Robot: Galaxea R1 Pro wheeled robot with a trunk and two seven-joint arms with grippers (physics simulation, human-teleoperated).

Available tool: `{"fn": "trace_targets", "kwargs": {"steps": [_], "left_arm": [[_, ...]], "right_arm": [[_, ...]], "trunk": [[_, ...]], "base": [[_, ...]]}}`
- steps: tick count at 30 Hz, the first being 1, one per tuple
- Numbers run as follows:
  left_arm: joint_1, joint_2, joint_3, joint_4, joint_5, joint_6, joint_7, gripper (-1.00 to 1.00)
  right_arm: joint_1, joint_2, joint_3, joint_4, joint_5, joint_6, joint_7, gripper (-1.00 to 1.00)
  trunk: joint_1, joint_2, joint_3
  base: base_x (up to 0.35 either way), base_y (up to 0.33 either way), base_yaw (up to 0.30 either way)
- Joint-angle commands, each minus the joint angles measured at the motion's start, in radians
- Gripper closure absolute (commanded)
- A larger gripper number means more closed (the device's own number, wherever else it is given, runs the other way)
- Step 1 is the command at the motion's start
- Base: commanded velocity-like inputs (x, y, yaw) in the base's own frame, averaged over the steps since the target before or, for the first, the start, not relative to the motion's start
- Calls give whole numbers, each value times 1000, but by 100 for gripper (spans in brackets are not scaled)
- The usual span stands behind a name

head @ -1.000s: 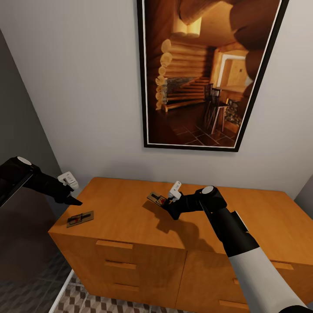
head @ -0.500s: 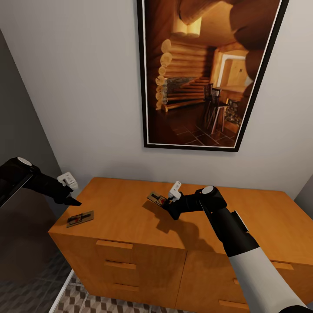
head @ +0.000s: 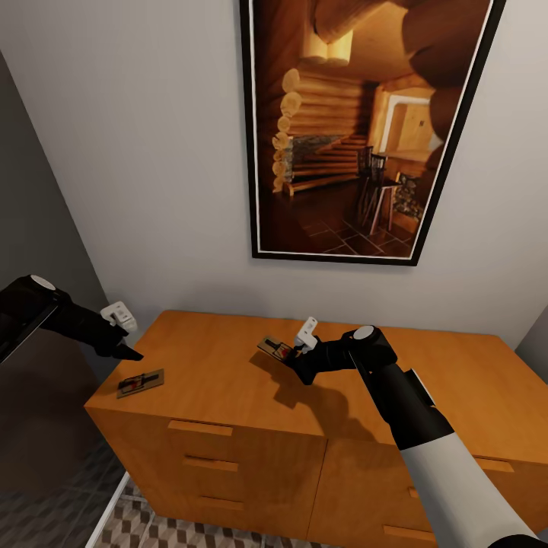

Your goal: Take the four mousetraps from the cabinet in the bathroom and place them on the bathroom floor. Make sure all four end up on the same floor surface, and ensure that at least two of them are either under or directly next to the same bathroom sink.

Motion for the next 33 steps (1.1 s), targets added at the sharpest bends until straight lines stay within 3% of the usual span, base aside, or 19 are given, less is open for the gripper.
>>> {"fn": "trace_targets", "kwargs": {"steps": [1,24,29,33], "left_arm": [[-1,0,-1,-1,-10,8,-9,-100],[-1,0,-2,-2,-18,7,4,-100],[-1,0,-9,-6,-16,7,61,-100],[-1,0,-71,-11,-15,9,166,-100]], "right_arm": [[-1,0,-1,-1,6,8,9,100],[-1,0,0,-1,7,8,9,100],[-1,0,0,0,7,7,9,100],[-1,1,0,0,7,7,9,100]], "trunk": [[0,-1,-1],[0,-1,-1],[0,-1,-1],[0,-1,-1]], "base": [[0,0,0],[0,0,0],[0,0,0],[0,0,0]]}}
